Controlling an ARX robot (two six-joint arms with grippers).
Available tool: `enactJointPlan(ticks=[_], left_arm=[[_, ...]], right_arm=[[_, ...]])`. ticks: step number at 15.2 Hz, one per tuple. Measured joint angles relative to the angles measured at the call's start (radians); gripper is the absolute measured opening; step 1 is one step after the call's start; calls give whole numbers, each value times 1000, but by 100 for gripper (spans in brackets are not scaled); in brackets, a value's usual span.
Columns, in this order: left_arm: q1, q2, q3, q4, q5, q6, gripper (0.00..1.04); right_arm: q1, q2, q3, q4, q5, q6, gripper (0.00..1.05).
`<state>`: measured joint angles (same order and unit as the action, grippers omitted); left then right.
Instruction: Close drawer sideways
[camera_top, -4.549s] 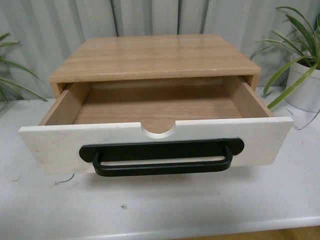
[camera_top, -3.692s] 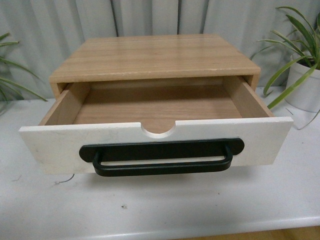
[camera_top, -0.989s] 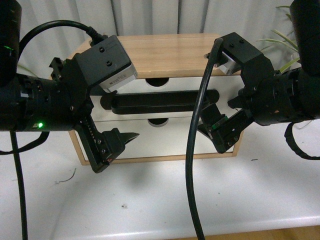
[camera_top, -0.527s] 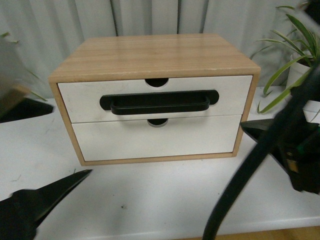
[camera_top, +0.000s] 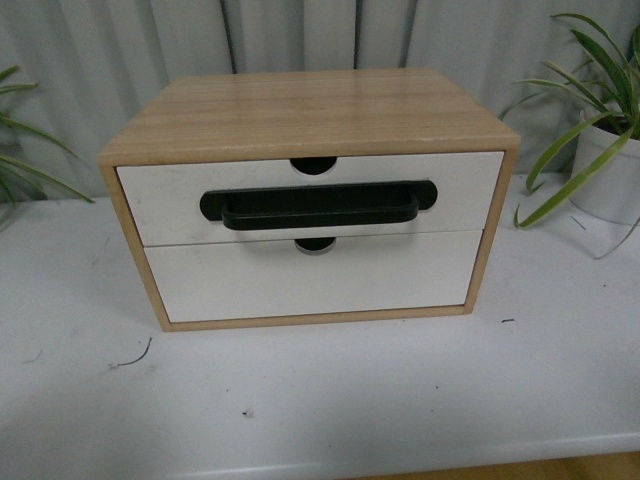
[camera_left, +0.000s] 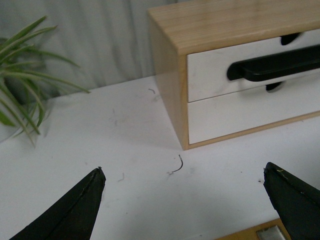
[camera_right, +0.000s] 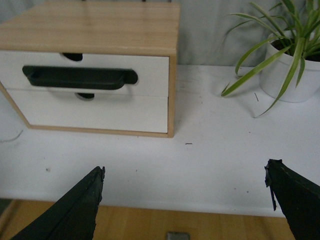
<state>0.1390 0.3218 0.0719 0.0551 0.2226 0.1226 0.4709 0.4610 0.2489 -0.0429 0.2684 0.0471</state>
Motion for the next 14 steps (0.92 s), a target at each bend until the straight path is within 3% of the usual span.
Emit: enactJointPlan(ticks=[3, 4, 5, 6, 9, 10, 11, 13, 14], left_arm=[[24, -11, -7, -3, 6, -63, 98], [-5, -40, -61, 156, -66, -89, 87], [-98, -87, -61, 197, -186, -101, 73], [-151, -114, -61, 161, -202, -107, 60], [-138, -151, -61, 122, -224, -116, 28], [-138, -261, -60, -52, -218, -117, 9], [-139, -313, -60, -40, -223, -119, 2], [-139, -312, -60, -63, -225, -120, 2], [-139, -312, -60, -55, -223, -119, 2]], right_arm=[[7, -29, -19, 5, 46, 48, 98], [16, -50, -80, 191, 138, 21, 88], [-41, -116, -141, 264, 149, -16, 74], [-105, -150, -153, 248, 109, -25, 61], [-219, -227, -180, 200, -12, -40, 28], [-250, -302, -187, 108, -38, -40, 10], [-269, -391, -203, 47, -72, -43, 2], [-326, -412, -203, 42, -119, -45, 2], [-442, -432, -217, 43, -238, -47, 2]])
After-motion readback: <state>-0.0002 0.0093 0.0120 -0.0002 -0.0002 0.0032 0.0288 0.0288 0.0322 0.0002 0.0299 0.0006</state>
